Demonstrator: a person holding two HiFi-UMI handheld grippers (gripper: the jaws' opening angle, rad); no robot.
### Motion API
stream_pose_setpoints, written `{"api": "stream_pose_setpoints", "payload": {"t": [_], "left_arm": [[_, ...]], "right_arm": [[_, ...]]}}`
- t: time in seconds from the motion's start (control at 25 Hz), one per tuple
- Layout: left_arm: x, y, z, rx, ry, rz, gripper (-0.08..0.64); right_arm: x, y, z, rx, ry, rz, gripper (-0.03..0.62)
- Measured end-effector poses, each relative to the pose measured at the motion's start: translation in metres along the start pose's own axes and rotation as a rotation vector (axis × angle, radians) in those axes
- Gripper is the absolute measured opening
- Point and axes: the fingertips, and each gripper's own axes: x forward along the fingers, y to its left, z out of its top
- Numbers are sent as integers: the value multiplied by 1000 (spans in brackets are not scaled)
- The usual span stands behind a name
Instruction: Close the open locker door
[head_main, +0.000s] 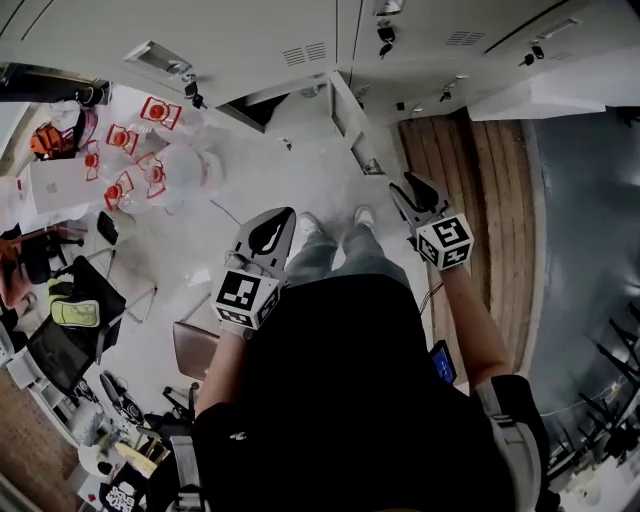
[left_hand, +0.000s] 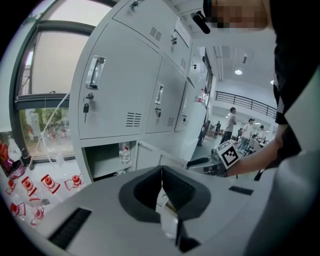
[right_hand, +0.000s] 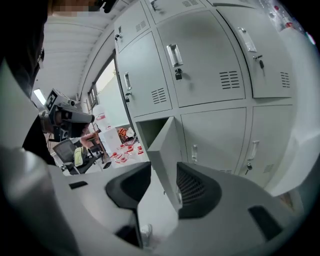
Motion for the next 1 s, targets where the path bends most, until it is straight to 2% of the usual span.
{"api": "stream_pose_setpoints", "payload": {"t": [0.48, 0.76, 1.0], "left_arm": [[-33, 3, -24, -82, 7, 231, 23], [-59, 13, -40, -138, -3, 332, 23], [-80, 22, -50, -173, -19, 404, 23]], "right_arm": [[46, 19, -19, -50, 67, 185, 157], [70, 57, -21, -100, 85, 300, 198], [91, 90, -24, -139, 111, 386, 198]]}}
